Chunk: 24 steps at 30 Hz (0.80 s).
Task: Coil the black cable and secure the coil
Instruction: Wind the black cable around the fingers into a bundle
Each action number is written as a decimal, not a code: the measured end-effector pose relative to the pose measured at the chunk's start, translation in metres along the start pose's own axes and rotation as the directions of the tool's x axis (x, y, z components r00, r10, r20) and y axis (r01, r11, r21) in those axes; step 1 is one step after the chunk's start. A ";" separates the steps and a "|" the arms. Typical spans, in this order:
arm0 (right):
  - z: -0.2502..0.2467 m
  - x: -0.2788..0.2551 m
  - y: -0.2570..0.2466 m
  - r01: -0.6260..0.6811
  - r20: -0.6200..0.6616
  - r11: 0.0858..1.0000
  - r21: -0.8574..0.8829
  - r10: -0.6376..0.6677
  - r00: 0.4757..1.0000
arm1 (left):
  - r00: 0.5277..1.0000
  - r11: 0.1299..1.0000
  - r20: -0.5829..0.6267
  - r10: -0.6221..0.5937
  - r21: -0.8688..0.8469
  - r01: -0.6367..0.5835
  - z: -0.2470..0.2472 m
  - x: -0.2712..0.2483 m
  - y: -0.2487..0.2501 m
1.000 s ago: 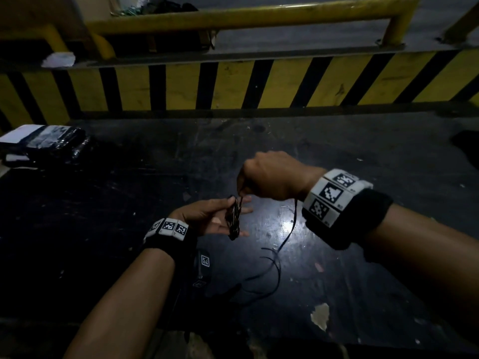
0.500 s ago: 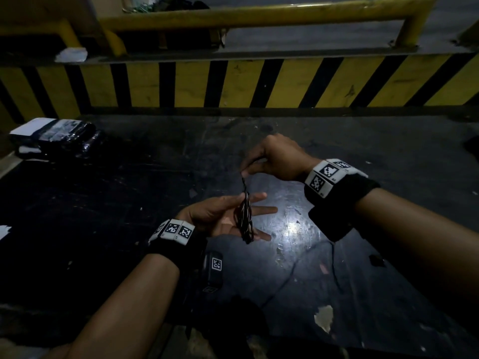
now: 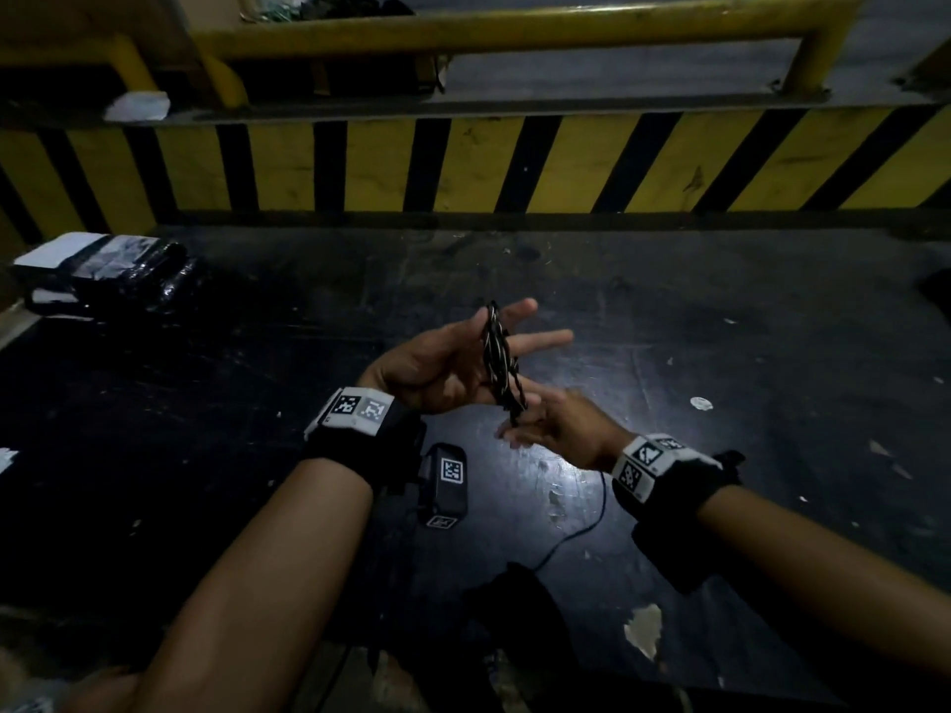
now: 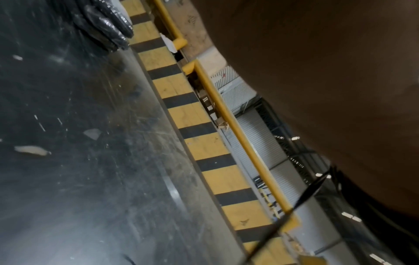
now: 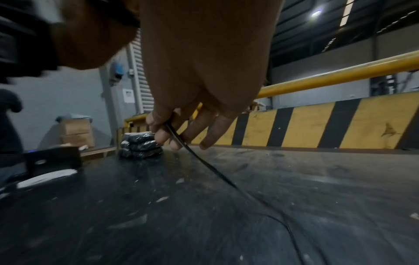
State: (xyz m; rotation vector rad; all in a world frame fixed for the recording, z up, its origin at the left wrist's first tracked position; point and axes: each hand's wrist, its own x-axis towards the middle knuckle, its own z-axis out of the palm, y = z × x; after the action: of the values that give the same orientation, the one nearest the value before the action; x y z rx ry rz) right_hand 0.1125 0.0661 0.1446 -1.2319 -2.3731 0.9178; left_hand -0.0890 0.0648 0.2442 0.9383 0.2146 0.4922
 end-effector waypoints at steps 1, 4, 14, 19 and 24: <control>0.003 -0.004 0.002 0.016 0.019 1.000 -0.011 -0.016 1.000 | 1.000 1.000 -0.015 -0.003 -0.007 0.002 -0.004 0.002 0.000; 0.004 -0.014 -0.006 0.030 0.069 0.995 -0.098 -0.023 0.997 | 0.997 0.999 -0.071 -0.016 -0.049 0.013 -0.017 0.008 -0.005; -0.029 -0.036 -0.037 0.091 0.160 0.961 -0.261 -0.050 0.986 | 0.929 0.995 -0.356 -0.098 -0.030 0.094 -0.047 0.020 -0.027; -0.061 -0.026 -0.058 0.126 0.222 0.922 -0.367 -0.045 0.974 | 0.875 0.988 -0.465 -0.137 0.003 0.156 -0.047 0.025 -0.033; -0.094 -0.010 -0.072 0.104 0.196 0.847 -0.521 0.000 0.981 | 0.868 0.988 -0.471 -0.155 -0.062 0.143 -0.051 0.021 -0.041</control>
State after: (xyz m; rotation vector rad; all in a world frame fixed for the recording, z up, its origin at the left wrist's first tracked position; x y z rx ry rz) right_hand 0.1247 0.0648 0.2628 -1.2934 -2.9234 0.3710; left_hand -0.0777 0.0915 0.1822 0.7553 0.7218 0.5751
